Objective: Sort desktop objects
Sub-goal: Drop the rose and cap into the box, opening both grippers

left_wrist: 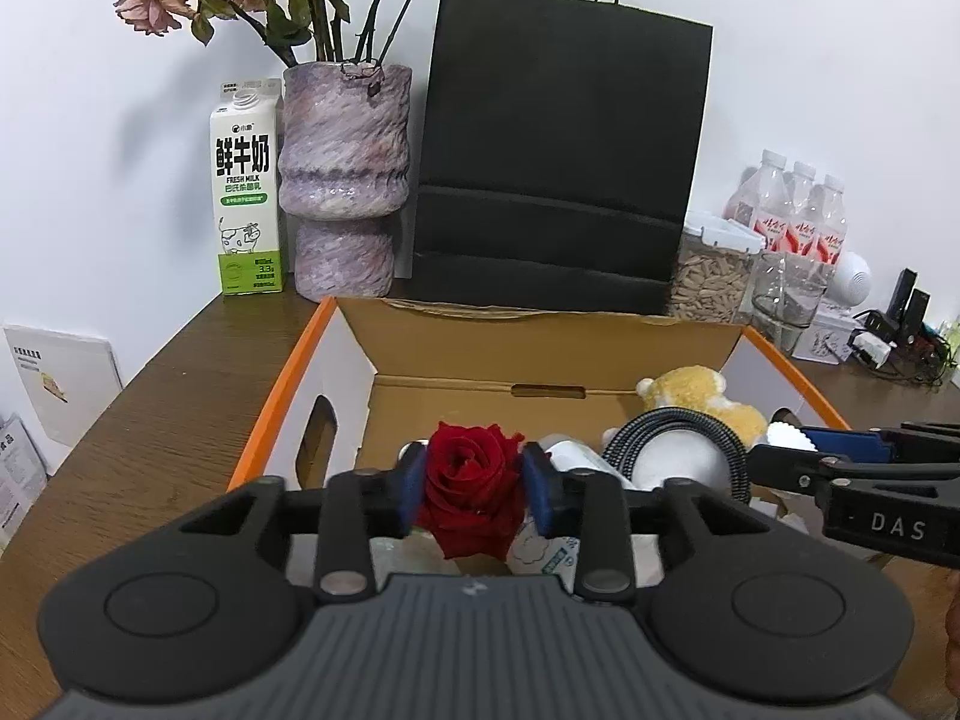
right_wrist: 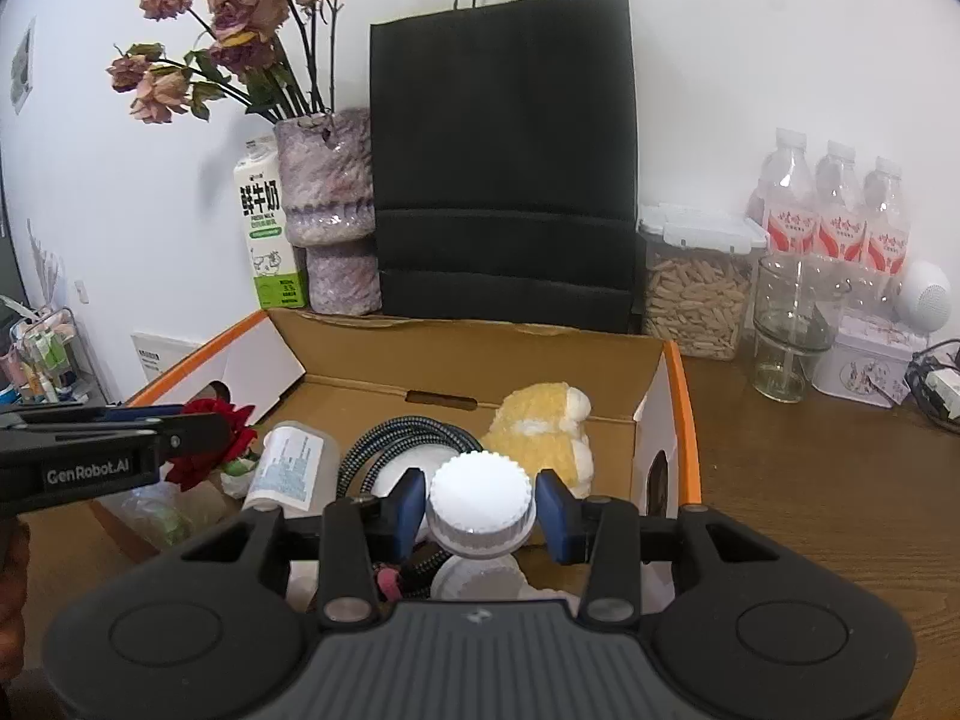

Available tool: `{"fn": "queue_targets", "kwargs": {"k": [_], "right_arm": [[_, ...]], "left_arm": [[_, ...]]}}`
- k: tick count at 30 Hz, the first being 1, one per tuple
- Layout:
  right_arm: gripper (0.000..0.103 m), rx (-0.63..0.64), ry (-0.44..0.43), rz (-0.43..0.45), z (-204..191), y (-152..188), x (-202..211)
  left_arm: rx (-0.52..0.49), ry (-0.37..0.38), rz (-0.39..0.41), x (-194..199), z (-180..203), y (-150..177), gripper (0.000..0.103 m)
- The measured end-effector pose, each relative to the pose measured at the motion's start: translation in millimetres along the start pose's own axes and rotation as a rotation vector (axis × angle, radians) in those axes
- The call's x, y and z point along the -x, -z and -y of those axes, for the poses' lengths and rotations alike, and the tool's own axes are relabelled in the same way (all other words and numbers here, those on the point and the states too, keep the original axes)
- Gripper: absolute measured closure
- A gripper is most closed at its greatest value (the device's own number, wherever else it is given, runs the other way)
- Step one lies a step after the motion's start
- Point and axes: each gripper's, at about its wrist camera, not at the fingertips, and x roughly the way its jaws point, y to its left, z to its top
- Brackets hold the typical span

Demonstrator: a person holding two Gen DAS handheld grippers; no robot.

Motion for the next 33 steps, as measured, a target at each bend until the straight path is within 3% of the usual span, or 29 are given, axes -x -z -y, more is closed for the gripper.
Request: {"fn": "queue_targets", "kwargs": {"k": [1,2,3,4,6,33], "right_arm": [[0.049,-0.009,0.004,-0.001,0.6,-0.3,0.3],[0.042,-0.014,0.006,0.001,1.1,-0.7,0.8],[0.024,-0.018,0.008,0.006,1.1,-1.2,2.0],[0.007,-0.018,0.012,0.013,0.7,-1.8,3.3],[0.000,-0.005,0.021,0.026,-1.1,-2.8,6.2],[0.000,0.032,0.008,0.050,-12.2,-7.2,28.5]], "left_arm": [[0.000,-0.004,-0.004,-0.6,-0.1,-0.2,0.048],[0.001,-0.008,-0.007,-0.8,0.0,-0.3,0.025],[-0.002,-0.015,-0.003,-0.1,0.8,-0.3,0.000],[-0.008,-0.024,0.011,1.5,1.7,-0.3,0.000],[-0.023,-0.041,0.031,5.1,3.8,-0.7,0.000],[-0.003,-0.088,0.045,26.5,7.0,4.9,0.000]]}}
